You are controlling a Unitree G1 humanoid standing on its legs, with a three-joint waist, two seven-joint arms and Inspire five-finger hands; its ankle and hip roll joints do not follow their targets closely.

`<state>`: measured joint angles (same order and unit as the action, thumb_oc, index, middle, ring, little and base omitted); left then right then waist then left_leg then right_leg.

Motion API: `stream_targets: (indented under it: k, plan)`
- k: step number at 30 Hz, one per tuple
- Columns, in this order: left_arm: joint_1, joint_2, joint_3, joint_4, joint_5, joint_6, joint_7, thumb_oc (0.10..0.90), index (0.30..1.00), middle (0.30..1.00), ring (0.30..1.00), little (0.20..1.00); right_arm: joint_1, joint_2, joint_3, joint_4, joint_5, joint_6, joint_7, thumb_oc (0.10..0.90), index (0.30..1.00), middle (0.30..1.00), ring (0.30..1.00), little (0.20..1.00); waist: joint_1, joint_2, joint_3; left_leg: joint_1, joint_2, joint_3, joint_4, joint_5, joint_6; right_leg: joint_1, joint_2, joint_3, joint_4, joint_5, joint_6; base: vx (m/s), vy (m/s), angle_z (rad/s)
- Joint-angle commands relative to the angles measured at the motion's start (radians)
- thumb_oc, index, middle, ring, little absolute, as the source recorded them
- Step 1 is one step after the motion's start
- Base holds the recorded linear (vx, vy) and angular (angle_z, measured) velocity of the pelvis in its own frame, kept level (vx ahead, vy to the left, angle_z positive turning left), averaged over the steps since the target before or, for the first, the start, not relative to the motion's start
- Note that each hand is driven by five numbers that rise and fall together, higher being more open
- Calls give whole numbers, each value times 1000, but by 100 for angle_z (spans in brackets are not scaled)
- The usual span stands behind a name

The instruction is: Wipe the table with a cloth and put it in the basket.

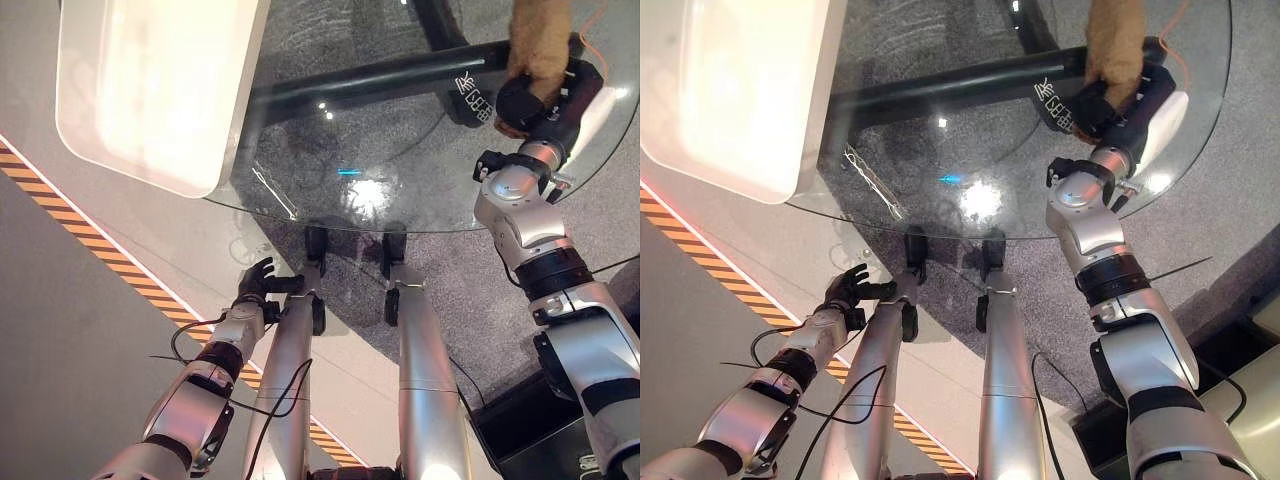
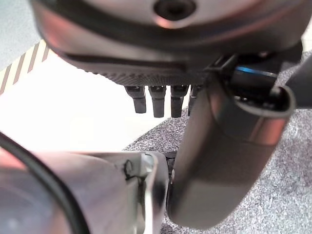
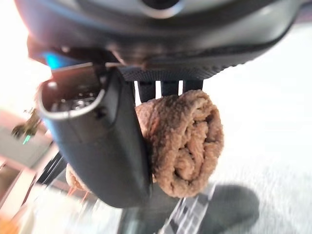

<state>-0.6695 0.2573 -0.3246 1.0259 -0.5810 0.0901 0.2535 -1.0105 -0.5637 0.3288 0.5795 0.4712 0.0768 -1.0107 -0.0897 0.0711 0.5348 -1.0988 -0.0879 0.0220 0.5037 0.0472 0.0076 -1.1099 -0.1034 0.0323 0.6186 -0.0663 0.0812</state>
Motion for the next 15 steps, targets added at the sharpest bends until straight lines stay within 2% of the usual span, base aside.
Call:
stream_targets:
  k: [1,4,7,12,15]
  plan:
    - [46,-23,22,52,-27,11,28,800,900,900,900,900,26,-119,-49,-43,-39,-43,-83,100,300,300,300,200,-3,63,-15,45,13,1,-52,-70,4,-22,23,34,-79,61,46,5,19,-5]
    - [41,-30,27,61,-27,7,25,800,900,900,900,900,14,-107,-46,-53,-41,-51,-124,100,300,300,300,200,-4,67,-15,48,15,3,-57,-69,3,-19,23,36,-85,60,45,0,0,0]
    - [40,-32,31,64,-28,8,23,800,900,900,900,900,18,-98,-52,-67,-52,-47,-109,100,300,300,300,200,-6,69,-15,49,15,3,-59,-69,2,-17,23,36,-84,56,45,0,0,0]
    - [37,-39,33,46,-28,29,31,800,900,900,900,900,1,-98,-18,-109,-117,31,31,100,300,300,300,200,-7,76,-15,50,11,3,-62,-65,2,-17,23,39,-93,58,44,3,6,0]
    - [35,-38,37,33,-23,38,31,800,900,900,900,900,-3,-96,21,-147,-176,69,172,100,300,300,300,200,-7,77,-15,48,10,4,-64,-62,1,-17,22,38,-98,59,43,0,0,0]
